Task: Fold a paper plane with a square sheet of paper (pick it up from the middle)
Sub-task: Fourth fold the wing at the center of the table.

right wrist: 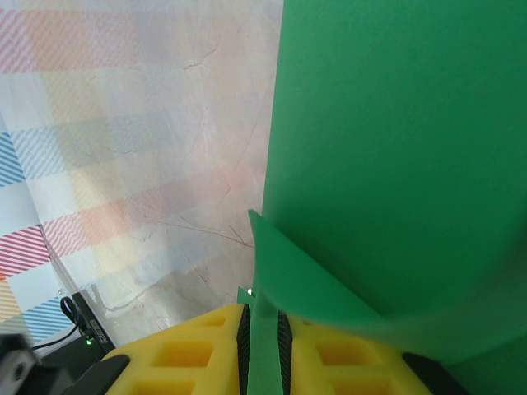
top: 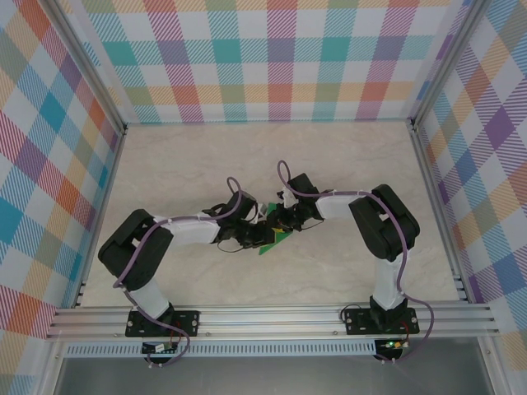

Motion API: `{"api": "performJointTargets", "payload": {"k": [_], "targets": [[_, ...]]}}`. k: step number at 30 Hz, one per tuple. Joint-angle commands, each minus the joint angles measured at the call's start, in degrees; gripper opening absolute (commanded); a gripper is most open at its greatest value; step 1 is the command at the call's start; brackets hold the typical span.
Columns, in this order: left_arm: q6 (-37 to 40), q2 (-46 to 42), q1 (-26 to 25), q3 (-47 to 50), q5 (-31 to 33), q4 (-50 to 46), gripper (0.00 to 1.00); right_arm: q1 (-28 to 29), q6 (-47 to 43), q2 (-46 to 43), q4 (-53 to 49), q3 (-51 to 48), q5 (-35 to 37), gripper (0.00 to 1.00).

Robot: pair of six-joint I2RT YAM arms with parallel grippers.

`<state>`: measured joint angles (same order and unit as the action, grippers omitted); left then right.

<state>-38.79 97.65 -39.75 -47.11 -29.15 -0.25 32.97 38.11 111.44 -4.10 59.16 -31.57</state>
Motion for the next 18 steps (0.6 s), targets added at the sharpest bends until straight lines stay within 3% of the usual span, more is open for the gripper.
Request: {"api": "performJointTargets", "payload": {"k": [1,10,18], "targets": [[-0.7,1.1,-0.3,0.6,2.8,-1.1,0.14,-0.3,-1.0,2.3,-6.6,-1.7,5.8,0.2],[0.2,0.4,-0.3,5.1,6.1,-2.2,0.12,-0.3,-1.4,2.6,-6.7,-2.0,6.1,0.2],[0.9,-1.2,-0.3,8.4,4.7,-3.9,0.11,-0.4,-1.5,2.6,-7.1,-2.1,6.4,0.2]]}}
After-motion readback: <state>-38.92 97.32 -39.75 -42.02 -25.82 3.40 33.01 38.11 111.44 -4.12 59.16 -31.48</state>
